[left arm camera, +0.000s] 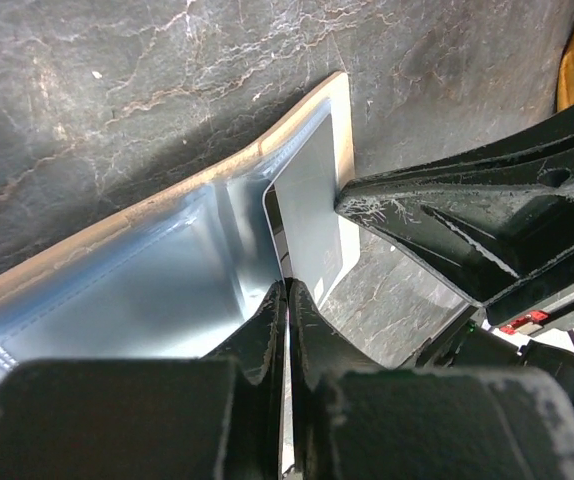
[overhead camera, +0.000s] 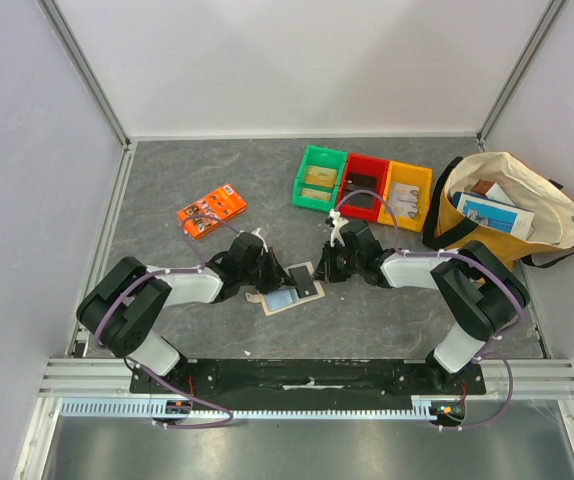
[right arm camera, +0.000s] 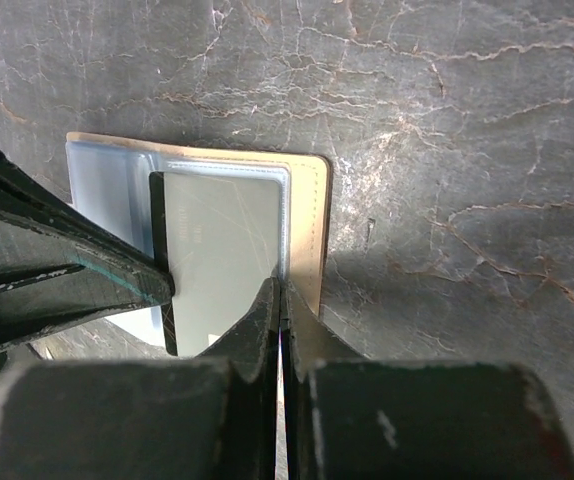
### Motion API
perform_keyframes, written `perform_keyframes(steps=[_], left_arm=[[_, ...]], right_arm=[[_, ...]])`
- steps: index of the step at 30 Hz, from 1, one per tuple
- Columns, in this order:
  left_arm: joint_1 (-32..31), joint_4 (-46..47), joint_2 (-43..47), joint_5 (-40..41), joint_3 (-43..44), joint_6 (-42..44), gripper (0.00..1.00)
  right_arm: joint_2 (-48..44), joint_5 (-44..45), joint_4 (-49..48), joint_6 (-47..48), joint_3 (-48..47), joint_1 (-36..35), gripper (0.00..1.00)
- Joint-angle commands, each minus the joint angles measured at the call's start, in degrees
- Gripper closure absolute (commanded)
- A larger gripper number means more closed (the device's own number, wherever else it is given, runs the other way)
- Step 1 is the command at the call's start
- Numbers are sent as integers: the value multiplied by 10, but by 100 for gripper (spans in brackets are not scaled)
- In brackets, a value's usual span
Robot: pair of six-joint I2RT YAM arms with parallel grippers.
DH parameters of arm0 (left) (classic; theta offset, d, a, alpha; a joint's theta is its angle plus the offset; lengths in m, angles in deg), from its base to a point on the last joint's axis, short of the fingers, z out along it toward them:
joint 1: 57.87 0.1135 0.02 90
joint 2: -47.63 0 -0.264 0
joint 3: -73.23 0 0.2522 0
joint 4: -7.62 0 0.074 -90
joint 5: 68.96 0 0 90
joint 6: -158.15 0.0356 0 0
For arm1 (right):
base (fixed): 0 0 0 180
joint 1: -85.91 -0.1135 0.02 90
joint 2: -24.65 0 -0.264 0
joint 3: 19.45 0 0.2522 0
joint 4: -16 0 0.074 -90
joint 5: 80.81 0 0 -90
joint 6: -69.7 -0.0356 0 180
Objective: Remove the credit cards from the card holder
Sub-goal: Remove the credit card from the card holder.
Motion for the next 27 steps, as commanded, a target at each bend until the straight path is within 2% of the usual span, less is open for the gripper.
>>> perform_keyframes(steps=[1,12,14,17,22,27], left_arm=[[-3,22,29,-13,-14,-22,97],[-1,2,44,-2,-41,-18,97],[-1,-1,39,-2,-39,-14,97],[0,-1,33,-2,-38,-11,98],[-2,-6,38,5,-34,-5,98],[-2,-10,39,8,-33,-4,98]], right_arm=[[41,36,65,10,8,-6,100],[40,41,77,11,3,-3,100],[32,27,76,10,1,-3,93],[0,20,77,8,-2,-3,76],[-42,13,72,5,-11,-3,68],[-40,-20,44,-7,-16,-3,67]])
